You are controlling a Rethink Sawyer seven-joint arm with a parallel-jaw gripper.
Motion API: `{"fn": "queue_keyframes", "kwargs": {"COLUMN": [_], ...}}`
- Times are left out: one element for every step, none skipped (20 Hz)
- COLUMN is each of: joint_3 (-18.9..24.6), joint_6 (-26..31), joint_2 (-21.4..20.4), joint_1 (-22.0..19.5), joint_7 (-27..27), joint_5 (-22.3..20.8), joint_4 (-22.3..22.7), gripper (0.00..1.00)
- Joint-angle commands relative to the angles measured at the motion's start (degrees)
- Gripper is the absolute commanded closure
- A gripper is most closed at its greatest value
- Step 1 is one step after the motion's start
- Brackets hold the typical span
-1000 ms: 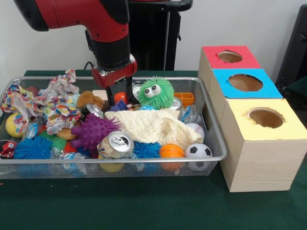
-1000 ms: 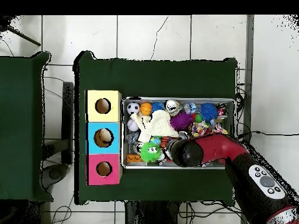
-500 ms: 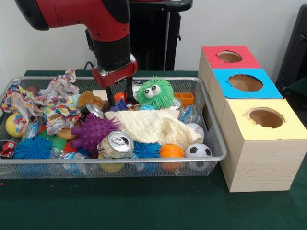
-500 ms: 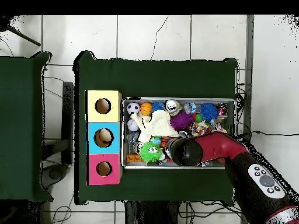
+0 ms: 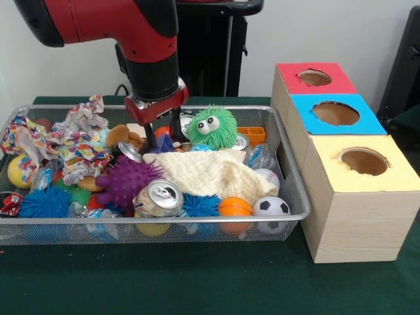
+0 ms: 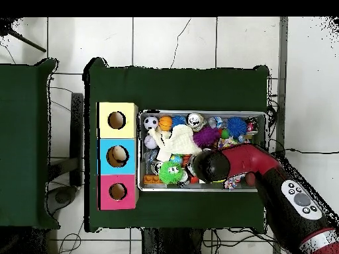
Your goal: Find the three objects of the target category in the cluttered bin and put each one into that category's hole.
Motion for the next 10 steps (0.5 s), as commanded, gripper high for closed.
{"fn": "queue_keyframes", "kwargs": {"joint_3": [4.4, 4.5, 4.6, 4.7, 4.7, 4.8, 4.8, 4.8, 4.8, 4.8], "joint_6": [4.6, 4.9, 5.2, 5.6, 5.9, 6.0, 6.2, 6.4, 6.5, 6.6], "joint_2": [3.9, 4.0, 4.0, 3.9, 3.8, 3.7, 3.7, 3.8, 3.9, 4.1], "joint_1": [-0.5, -0.4, -0.4, -0.3, -0.2, -0.1, 0.0, 0.1, 0.2, 0.2], "joint_7": [-22.0, -22.1, -22.3, -22.6, -23.0, -23.2, -23.4, -23.6, -23.8, -24.1], "joint_5": [-3.3, -3.4, -3.4, -3.3, -3.2, -3.2, -3.2, -3.2, -3.3, -3.3], "joint_4": [-9.2, -9.4, -9.6, -9.9, -10.1, -10.3, -10.5, -10.8, -11.0, -11.4], "gripper": [0.0, 0.0, 0.0, 0.0, 0.0, 0.0, 0.0, 0.0, 0.0, 0.0]}}
